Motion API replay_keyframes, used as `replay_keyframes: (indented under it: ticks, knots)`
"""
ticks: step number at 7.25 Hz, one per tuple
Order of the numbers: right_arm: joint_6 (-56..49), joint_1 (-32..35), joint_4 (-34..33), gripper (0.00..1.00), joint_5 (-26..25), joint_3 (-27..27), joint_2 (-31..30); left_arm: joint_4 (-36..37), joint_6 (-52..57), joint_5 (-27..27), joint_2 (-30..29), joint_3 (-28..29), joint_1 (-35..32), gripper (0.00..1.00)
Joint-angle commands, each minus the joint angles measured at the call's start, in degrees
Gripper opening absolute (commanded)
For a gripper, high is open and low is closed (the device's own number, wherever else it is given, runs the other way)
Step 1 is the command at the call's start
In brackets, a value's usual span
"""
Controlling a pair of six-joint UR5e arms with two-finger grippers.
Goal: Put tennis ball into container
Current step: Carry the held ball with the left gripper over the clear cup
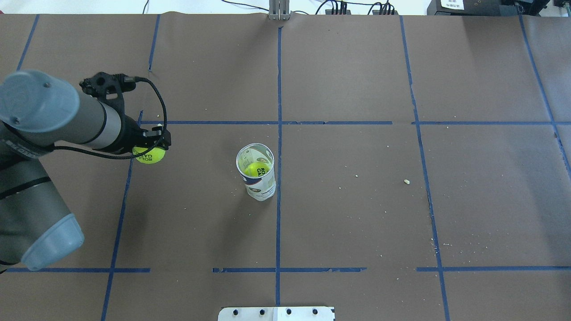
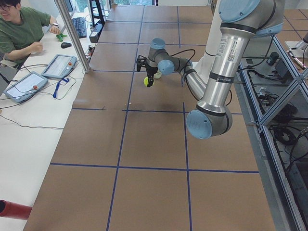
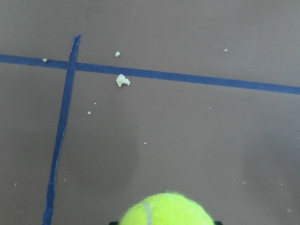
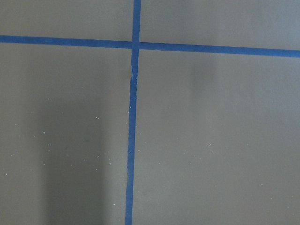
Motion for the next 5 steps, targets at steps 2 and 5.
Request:
replay_keyframes:
  ticks: [2, 5]
  knots:
    - [0.0, 0.0, 0.0, 1.00, 0.0, 0.0, 0.0, 21.7, -4.6, -5.5, -15.0, -5.4, -1.8, 0.04]
    - [0.0, 0.0, 0.0, 1.00, 0.0, 0.0, 0.0, 23.6, -12.5, -5.9, -22.5, -1.8, -0.3, 0.05]
